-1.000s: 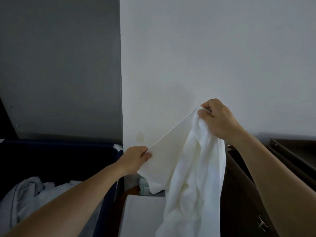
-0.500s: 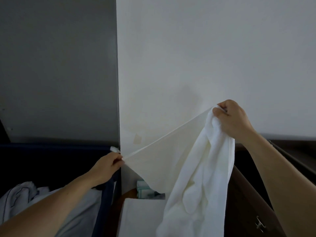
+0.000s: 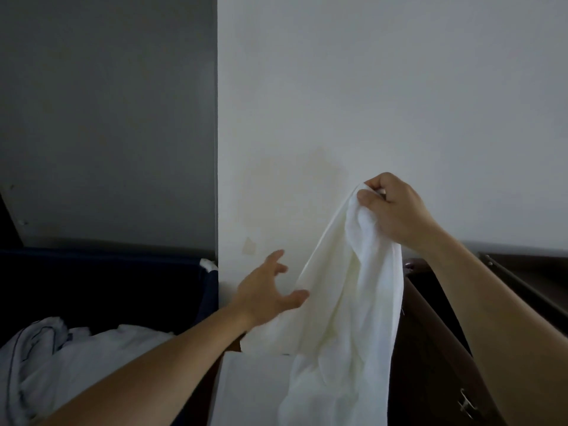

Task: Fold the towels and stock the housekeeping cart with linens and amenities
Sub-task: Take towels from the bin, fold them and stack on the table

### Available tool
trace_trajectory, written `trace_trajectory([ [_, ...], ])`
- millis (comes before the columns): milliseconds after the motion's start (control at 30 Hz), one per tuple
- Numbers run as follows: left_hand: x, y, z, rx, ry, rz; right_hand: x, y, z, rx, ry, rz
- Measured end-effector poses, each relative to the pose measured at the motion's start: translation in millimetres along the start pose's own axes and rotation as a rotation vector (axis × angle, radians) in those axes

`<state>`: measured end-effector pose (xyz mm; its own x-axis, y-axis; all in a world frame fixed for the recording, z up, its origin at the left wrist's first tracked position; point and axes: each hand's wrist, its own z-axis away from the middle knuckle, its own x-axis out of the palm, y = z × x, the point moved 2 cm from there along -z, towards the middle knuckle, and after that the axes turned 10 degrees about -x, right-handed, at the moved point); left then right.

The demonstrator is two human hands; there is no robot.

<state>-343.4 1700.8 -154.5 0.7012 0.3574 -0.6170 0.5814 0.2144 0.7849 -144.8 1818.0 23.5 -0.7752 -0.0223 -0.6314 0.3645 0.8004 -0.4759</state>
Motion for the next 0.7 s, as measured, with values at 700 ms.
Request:
trace_trajectory([
  [700, -47.0, -83.9, 20.1, -0.112, -0.112, -0.082, -17.3, 28.0, 2.9, 0.085, 0.043, -0.026],
])
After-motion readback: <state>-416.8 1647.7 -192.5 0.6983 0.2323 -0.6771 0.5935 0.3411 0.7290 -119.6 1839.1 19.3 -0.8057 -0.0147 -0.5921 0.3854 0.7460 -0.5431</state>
